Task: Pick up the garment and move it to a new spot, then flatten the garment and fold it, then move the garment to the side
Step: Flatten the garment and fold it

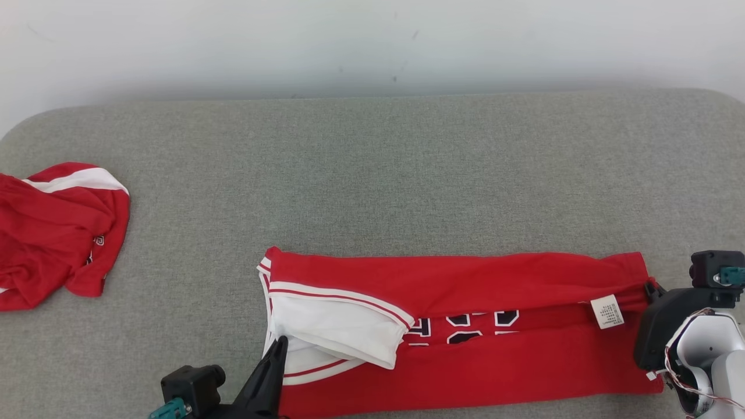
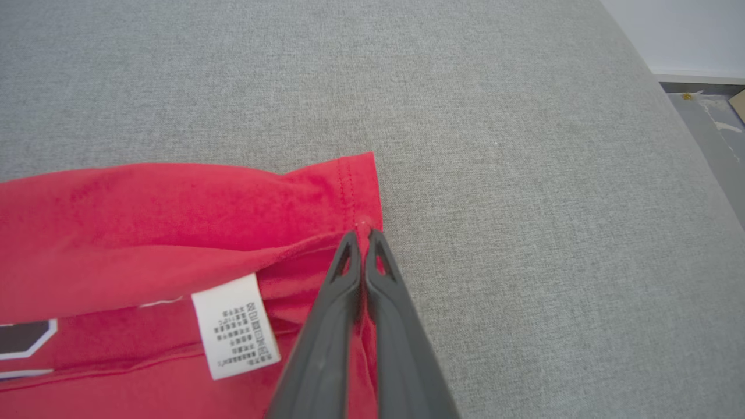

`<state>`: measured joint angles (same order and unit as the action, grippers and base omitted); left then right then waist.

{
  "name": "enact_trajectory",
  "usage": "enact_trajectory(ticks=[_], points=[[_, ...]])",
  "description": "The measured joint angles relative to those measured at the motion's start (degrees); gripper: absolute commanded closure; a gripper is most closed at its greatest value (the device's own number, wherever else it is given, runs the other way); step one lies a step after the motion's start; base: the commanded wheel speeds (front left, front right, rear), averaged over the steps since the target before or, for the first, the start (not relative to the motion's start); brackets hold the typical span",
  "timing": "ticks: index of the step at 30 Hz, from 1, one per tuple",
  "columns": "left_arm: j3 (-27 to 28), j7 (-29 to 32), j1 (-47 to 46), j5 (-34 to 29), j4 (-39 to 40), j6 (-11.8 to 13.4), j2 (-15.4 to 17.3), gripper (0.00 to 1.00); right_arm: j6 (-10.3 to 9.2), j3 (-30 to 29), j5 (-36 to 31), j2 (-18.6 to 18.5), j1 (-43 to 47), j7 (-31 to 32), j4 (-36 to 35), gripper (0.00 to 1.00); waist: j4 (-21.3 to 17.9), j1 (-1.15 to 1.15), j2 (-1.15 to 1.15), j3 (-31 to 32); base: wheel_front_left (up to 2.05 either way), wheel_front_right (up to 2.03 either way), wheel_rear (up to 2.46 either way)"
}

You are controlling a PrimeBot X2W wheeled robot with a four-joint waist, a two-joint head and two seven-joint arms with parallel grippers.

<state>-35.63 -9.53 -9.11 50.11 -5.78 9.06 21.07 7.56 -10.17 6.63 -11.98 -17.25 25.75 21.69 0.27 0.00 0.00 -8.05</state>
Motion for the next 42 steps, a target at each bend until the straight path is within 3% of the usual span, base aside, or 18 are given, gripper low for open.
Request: enact_trajectory(ticks=[1,2,3,4,5,6,14,18,23,30,35,42], points=[[0.0,0.0,0.0,0.0,-0.4,0.0,-0.1,1.00,-0.01,-0.1,-0.2,0.2,0.2,0.0,-0.1,1.00,0.0,0.00,0.00,0.0,0.00,0.00,0.00],[0.0,-0.3,0.0,0.1,-0.7,0.0,-0.4,1.00,0.00,-0.2,-0.3,0.4,0.3,0.0,-0.2,0.92,0.1,0.00,0.00,0.0,0.00,0.00,0.00],[0.0,-0.5,0.0,0.2,-1.2,0.0,-0.6,1.00,0.00,-0.3,-0.5,0.5,0.6,0.0,-0.3,0.56,0.1,0.00,0.00,0.1,0.00,0.00,0.00],[-0.2,-0.5,0.0,0.2,-1.8,0.0,-0.7,0.71,-0.01,-0.3,-0.6,0.7,0.8,0.0,-0.2,0.00,0.1,0.00,0.00,0.1,0.00,0.00,0.00],[-0.1,-0.8,0.1,0.2,-2.4,0.1,-0.9,0.26,-0.01,-0.4,-0.5,0.9,1.0,0.0,-0.1,0.00,0.1,0.00,0.00,0.2,0.00,0.00,0.00],[-0.2,-1.0,0.1,0.0,-3.0,0.2,-1.0,0.00,-0.01,-0.6,-0.5,1.1,1.0,-0.1,0.0,0.00,0.1,0.00,0.00,0.3,0.00,0.00,0.00],[0.8,-4.4,2.0,-1.2,-6.7,-0.4,-2.5,0.00,-0.01,-2.6,0.1,2.3,2.6,-3.3,-0.5,0.00,0.3,0.00,0.01,2.0,0.00,0.00,0.00],[5.4,-5.4,4.1,-5.3,-5.6,-1.7,-3.3,0.00,-0.01,-4.6,1.1,3.6,4.9,-4.4,-2.4,0.00,0.7,0.00,0.01,3.6,0.00,0.00,0.00],[16.1,-5.5,9.4,-15.0,-0.3,-5.4,-7.7,0.00,-0.01,-6.3,2.4,5.2,7.9,-5.1,-5.8,0.00,1.1,0.00,0.00,5.7,0.00,0.00,0.00],[25.1,-5.5,15.1,-24.3,1.4,-11.7,-13.2,0.00,-0.01,-6.7,3.0,6.8,11.0,-4.1,-9.9,0.00,1.2,-0.01,0.00,8.0,0.00,0.00,0.00],[28.9,-5.5,16.6,-28.2,1.0,-14.1,-15.4,0.00,-0.01,-8.5,3.0,7.6,13.8,-2.6,-12.3,0.00,1.4,-0.01,0.00,8.7,0.00,0.00,0.00],[32.1,-5.5,17.3,-30.2,0.5,-15.6,-17.3,0.00,-0.01,-11.0,1.4,8.4,14.7,-1.1,-15.1,0.00,0.8,0.00,0.00,9.1,0.00,0.00,0.00]])
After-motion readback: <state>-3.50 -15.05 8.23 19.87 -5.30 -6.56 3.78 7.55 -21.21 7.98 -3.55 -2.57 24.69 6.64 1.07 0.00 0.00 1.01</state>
